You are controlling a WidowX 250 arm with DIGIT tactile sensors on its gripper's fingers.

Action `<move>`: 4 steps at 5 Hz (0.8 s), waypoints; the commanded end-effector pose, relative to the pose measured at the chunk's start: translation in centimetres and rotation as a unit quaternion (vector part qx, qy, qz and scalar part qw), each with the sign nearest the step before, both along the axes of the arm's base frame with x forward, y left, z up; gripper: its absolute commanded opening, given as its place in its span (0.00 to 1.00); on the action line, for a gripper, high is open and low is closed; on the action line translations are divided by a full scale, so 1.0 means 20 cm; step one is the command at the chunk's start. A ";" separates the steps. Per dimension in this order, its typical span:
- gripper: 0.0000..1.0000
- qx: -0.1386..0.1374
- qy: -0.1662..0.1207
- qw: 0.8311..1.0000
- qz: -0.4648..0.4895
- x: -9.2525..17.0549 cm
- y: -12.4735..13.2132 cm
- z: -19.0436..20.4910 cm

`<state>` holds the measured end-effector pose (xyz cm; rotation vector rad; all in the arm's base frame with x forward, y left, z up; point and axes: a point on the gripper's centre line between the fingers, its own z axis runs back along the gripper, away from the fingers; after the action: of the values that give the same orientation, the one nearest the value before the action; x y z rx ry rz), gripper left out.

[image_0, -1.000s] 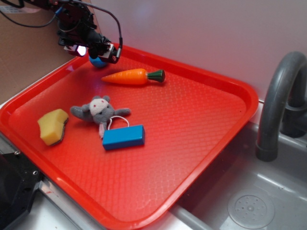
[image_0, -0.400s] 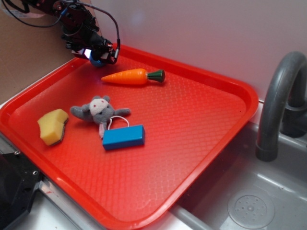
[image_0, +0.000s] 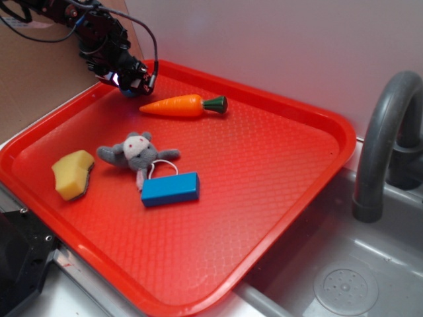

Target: Grab the blue ball.

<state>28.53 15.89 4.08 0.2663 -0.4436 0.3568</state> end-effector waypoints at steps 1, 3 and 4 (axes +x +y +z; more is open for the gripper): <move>0.00 -0.004 0.076 0.995 -0.064 -0.12 -0.19 0.31; 0.00 -0.045 0.161 0.979 -0.116 -0.21 -0.41 0.57; 0.00 -0.062 0.157 0.975 -0.141 -0.25 -0.52 0.73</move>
<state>22.69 4.67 16.35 0.1232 -0.0832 0.0764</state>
